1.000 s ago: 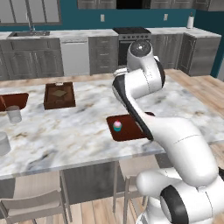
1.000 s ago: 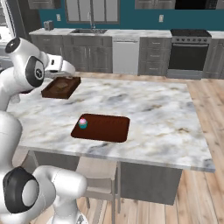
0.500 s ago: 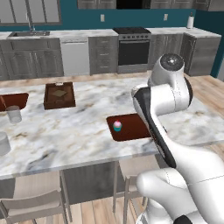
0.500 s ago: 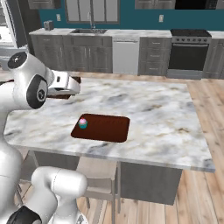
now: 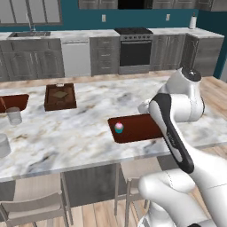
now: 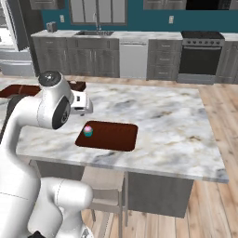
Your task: Take the cupcake and cake from the fridge and place them on the empty tray on the dining counter.
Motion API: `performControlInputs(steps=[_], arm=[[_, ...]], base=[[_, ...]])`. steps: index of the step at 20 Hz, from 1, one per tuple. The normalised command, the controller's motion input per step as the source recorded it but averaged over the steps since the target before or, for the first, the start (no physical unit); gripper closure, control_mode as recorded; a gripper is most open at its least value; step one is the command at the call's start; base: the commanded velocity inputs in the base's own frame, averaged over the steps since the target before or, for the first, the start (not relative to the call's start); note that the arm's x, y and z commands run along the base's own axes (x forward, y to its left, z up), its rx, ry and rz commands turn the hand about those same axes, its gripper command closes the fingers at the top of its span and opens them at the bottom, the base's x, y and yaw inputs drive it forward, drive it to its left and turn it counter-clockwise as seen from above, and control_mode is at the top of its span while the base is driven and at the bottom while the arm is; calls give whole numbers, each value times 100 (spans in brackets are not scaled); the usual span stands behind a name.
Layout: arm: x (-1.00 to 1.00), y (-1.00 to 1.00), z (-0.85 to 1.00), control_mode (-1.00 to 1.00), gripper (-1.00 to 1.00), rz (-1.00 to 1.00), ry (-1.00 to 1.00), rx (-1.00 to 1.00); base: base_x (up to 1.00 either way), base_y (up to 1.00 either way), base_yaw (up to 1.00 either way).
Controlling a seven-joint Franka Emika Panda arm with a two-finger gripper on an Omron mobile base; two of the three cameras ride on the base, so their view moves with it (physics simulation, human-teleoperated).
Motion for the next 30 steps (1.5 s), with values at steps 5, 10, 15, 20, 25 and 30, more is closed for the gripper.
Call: performControlInputs(steps=[5, 10, 15, 20, 25, 30], arm=[[-8, 0, -7, -100, -100, 1, 3, 1], [0, 0, 0, 100, -100, 0, 0, 0], [0, 0, 0, 100, -100, 0, 0, 0], [0, 0, 0, 100, -100, 0, 0, 0], [0, 0, 0, 100, -100, 0, 0, 0], [0, 0, 0, 100, -100, 0, 0, 0]], base=[[0, 0, 0], [-100, 6, 10], [-82, 45, 81], [-13, 67, 89], [60, 97, 40], [100, 100, 4]])
